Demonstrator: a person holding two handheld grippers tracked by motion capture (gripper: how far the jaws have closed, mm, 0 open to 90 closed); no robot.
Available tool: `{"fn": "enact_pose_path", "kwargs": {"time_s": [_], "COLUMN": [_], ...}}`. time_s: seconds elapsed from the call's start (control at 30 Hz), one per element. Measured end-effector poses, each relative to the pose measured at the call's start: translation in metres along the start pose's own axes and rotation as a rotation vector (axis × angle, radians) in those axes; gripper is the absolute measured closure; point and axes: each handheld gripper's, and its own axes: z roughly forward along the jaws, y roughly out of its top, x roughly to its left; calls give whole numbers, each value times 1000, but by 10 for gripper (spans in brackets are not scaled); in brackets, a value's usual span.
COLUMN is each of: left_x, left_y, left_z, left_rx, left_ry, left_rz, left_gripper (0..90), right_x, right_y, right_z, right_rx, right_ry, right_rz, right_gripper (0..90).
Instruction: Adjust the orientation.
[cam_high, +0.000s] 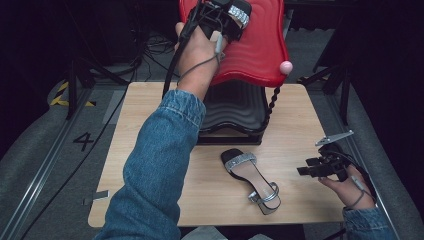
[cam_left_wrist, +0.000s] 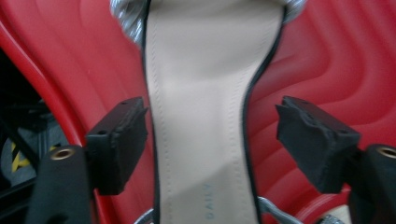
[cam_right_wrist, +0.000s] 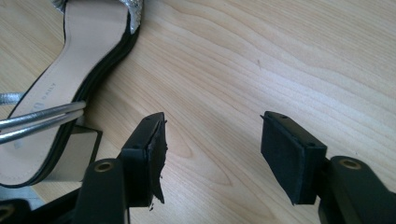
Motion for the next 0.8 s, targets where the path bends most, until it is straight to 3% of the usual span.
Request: {"fn": "enact_pose_path", "kwargs": {"time_s": [0.07, 0.1, 0.13, 0.2, 0.33, 0.47, 0.57, 0.67, 0.8], "left_x": [-4, -7, -9, -11, -15, -16, -14, -12, -9], "left_y": [2, 3, 4, 6, 9, 12, 15, 17, 17], "left_z": [-6, -8, -7, -2, 14, 25, 30, 36, 39], "left_rx": [-25, -28, -17, 22, 77, 124, 119, 143, 133], "left_ry": [-27, -61, -101, -173, -208, -198, -186, -134, -153], "left_rz": [15, 23, 24, 35, 50, 53, 33, 31, 10], "left_gripper": [399, 455, 573, 703, 868, 898, 900, 900, 900], "right_x": [-1, -1, -1, 0, 0, -2, -4, -5, -6], "right_y": [-2, -3, -4, -5, -7, -9, -11, -12, -14], "right_z": [-1, -1, -2, -4, -6, -7, -8, -8, -10], "right_rx": [0, 0, -3, -6, -4, -8, -11, -9, -12], "right_ry": [-4, -4, -6, -9, -11, -14, -16, -18, -22], "right_rz": [6, 8, 9, 8, 12, 18, 22, 27, 27], "right_gripper": [410, 410, 410, 410, 409, 409, 410, 410, 410]}}
